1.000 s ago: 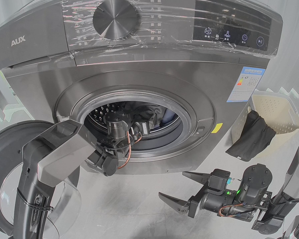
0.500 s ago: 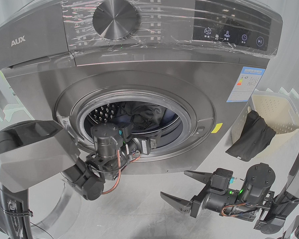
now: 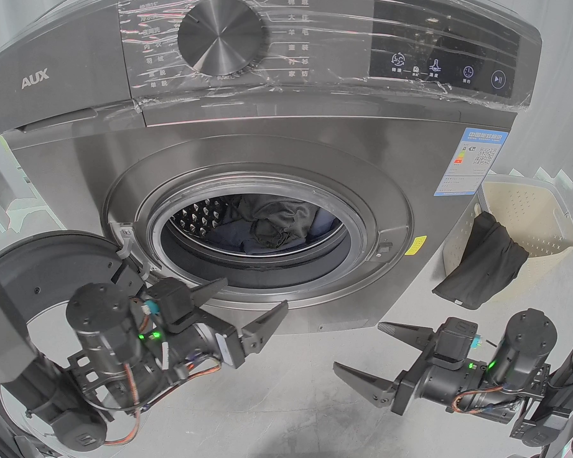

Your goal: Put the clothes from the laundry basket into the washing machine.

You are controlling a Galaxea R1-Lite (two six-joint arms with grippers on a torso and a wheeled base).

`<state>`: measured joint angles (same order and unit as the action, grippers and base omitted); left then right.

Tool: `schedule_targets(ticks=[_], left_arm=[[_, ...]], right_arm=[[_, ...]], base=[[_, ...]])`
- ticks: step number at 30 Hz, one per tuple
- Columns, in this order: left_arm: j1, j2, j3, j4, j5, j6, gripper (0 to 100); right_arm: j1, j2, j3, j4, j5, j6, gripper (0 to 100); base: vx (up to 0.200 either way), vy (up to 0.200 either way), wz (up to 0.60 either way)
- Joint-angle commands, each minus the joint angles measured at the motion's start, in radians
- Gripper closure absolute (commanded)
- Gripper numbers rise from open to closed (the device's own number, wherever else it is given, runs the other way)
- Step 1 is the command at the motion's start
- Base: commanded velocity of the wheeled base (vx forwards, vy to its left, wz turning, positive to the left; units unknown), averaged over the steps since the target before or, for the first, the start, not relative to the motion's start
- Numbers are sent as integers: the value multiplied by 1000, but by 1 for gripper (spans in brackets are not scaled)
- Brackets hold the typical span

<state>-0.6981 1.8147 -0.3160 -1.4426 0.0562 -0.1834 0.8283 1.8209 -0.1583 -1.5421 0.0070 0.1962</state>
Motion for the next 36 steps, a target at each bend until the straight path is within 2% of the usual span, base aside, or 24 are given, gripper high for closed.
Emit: schedule_targets(ticks=[1, 2, 3, 4, 5, 6, 9, 10, 13, 18, 20, 23, 24, 25, 29, 33, 35, 36], left_arm=[[-12, -218, 153, -35, 7, -1, 0], [-11, -227, 167, -35, 8, -1, 0], [-8, -250, 193, -35, 14, -1, 0], [-8, -252, 195, -35, 16, -1, 0], [-8, -271, 210, -35, 34, -1, 0], [-8, -282, 218, -35, 48, -1, 0], [-1, -304, 229, -35, 71, 4, 0], [9, -339, 236, -27, 80, 18, 0], [46, -383, 256, -21, 80, 36, 0], [101, -442, 293, -19, 74, 41, 0], [157, -505, 314, -6, 71, 41, 0], [200, -577, 314, 50, 62, 51, 0], [201, -584, 314, 57, 60, 55, 0], [204, -634, 314, 108, 51, 64, 0], [203, -745, 314, 220, 51, 67, 0], [206, -856, 313, 333, 56, 70, 0], [206, -896, 313, 370, 57, 74, 0], [207, -950, 314, 427, 60, 90, 0]], right_arm=[[-20, -126, 100, 0, -42, 14, 0], [-20, -137, 105, 2, -56, 19, 0], [-21, -164, 114, 2, -88, 22, 0], [-21, -167, 115, 2, -91, 22, 0], [-26, -206, 126, 4, -117, 22, 0], [-34, -226, 132, 4, -125, 20, 0], [-67, -265, 140, 8, -130, 16, 0], [-113, -301, 154, 10, -130, 8, 0], [-149, -344, 157, 30, -131, 0, 0], [-190, -413, 157, 119, -133, -3, 0], [-239, -494, 157, 234, -130, 0, 0], [-284, -586, 157, 362, -127, 3, 0], [-288, -597, 157, 378, -125, 3, 0], [-302, -669, 157, 474, -127, 0, 0], [-322, -873, 158, 697, -133, -20, 0], [-425, -1080, 157, 910, -133, -52, 0], [-451, -1152, 157, 965, -131, -64, 0], [-486, -1236, 157, 1036, -125, -81, 0]], base=[[0, 0, 0], [0, 0, 0], [0, 0, 0], [0, 0, 0], [0, 0, 0], [-200, 0, 0], [-200, 0, 0], [-200, 0, 0], [-200, 0, 0], [-200, 0, 0], [-200, 0, 0], [-200, 0, 0], [-200, 0, 0], [-200, 0, 0], [-200, 0, 0], [0, 0, 0], [0, 0, 0], [-200, 0, 0]])
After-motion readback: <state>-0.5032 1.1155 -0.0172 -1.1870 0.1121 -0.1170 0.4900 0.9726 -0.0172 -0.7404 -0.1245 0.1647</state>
